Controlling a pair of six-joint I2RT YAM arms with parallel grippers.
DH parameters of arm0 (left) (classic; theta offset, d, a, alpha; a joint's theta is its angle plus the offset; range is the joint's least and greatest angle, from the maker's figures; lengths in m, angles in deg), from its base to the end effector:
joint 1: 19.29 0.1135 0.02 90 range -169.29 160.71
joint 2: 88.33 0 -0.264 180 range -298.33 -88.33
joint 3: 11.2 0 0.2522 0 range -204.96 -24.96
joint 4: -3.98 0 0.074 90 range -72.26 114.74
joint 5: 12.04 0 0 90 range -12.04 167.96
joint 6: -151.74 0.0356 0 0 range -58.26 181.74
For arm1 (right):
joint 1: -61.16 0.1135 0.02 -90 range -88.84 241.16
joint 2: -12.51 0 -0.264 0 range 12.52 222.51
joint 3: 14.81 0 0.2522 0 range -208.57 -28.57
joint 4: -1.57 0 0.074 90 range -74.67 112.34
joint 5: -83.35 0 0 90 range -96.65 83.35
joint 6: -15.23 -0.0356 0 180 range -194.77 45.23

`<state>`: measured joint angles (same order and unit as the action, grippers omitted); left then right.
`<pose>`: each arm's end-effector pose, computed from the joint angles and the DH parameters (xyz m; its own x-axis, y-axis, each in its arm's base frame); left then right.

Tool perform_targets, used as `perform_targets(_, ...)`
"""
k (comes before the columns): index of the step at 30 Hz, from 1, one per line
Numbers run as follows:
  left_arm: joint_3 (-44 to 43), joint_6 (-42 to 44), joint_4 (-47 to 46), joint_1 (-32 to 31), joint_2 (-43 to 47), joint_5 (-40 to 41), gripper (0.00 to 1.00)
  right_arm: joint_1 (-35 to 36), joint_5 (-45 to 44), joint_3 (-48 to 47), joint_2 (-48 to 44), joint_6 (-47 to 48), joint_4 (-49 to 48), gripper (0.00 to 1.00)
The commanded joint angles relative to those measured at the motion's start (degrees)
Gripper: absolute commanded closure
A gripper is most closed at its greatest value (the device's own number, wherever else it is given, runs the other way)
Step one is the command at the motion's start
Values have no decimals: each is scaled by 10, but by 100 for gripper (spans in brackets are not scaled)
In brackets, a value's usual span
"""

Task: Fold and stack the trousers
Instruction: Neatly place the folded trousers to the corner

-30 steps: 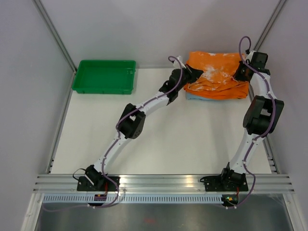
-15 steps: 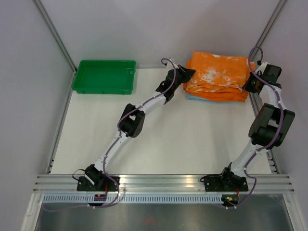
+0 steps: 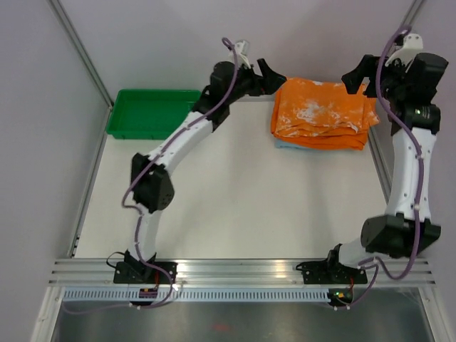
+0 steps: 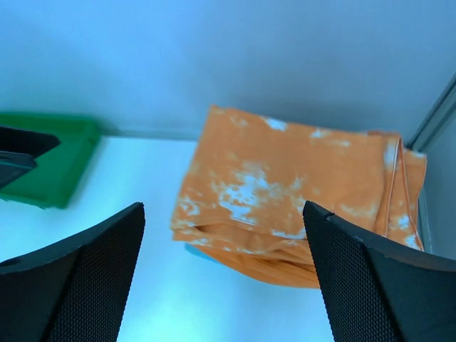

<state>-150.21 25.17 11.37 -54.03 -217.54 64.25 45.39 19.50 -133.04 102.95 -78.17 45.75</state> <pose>0.4421 -0.3169 0.3655 -0.4180 -0.4145 -0.8084 0.6215 0.5185 -0.5873 0.3380 -0.0792 0.4652 -0.2807 0.1346 -0.9503 -0.1465 0.9725 0.1810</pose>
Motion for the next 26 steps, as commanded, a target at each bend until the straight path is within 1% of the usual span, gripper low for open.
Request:
perform_targets(1,92,149,134,18,211,25,1,-8,31,50,-128,-82,-43,2)
perform_targets(2,148,184,154,19,248,60,0,-9,42,86,-150,-90,-52,2)
perform_targets(3,171,200,173,25,315,76,0,-9,43,106,-173,-95,-62,2)
perform_targets(4,197,224,216,27,346,91,0,-8,41,128,-222,-102,-68,2)
perform_targets(5,236,234,241,30,374,120,0,-8,29,180,-244,-104,-73,2)
perform_targets(6,253,241,267,38,427,134,0,-8,20,210,-271,-107,-85,2)
perform_targets(7,271,243,293,43,451,155,0,-8,11,240,-323,-112,-94,2)
perform_targets(8,319,242,331,50,476,174,0,-7,-4,300,-347,-128,-105,2)
perform_targets(9,347,237,343,65,527,185,0,-6,-6,328,-387,-141,-123,2)
perform_targets(10,415,225,350,74,554,185,0,-6,-5,372,-405,-154,-127,2)
perform_targets(12,486,209,356,101,608,170,0,-4,21,412,-442,-186,-136,2)
perform_targets(13,521,199,354,109,661,159,0,-1,30,444,-452,-191,-136,2)
perform_targets(14,583,196,353,116,688,140,0,3,32,457,-463,-200,-134,2)
perform_targets(16,650,199,361,138,742,102,0,14,40,492,-496,-198,-117,2)
perform_targets(17,665,201,369,143,795,94,0,19,36,501,-507,-197,-109,2)
perform_targets(18,677,204,389,149,821,92,0,34,33,511,-530,-203,-101,2)
perform_targets(19,690,212,401,150,869,93,0,42,37,528,-539,-202,-98,2)
perform_targets(21,696,211,428,150,909,94,0,65,39,540,-559,-205,-91,2)
perform_targets(23,706,199,435,151,958,103,0,81,50,549,-565,-204,-92,2)
perform_targets(26,722,187,437,150,990,121,0,111,44,539,-573,-216,-98,2)
